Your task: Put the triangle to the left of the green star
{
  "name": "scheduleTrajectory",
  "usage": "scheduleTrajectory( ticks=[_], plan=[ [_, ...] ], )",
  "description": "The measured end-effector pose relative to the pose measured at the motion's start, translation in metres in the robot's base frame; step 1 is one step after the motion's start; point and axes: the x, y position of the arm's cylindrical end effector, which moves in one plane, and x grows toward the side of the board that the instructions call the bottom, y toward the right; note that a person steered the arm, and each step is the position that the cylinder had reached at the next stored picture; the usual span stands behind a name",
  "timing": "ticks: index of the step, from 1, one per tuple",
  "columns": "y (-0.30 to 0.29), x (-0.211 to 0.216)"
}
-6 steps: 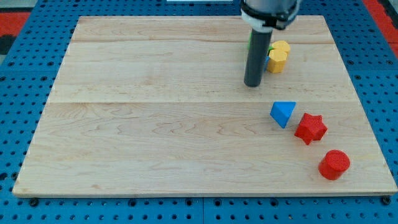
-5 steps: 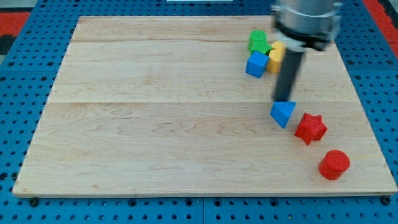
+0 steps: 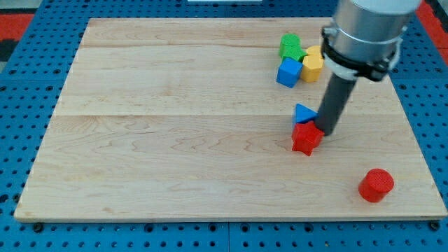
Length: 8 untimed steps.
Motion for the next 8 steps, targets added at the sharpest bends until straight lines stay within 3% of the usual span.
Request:
scheduleTrajectory(
  ticks=[1,3,4,5,7,8],
  plan=[
    [-0.022,-0.027],
    [-0.067,-0.015],
    [-0.103,-0.036],
    [-0.106,-0.058],
    [-0.147,-0.044],
    [-0.13,-0.075]
  ],
)
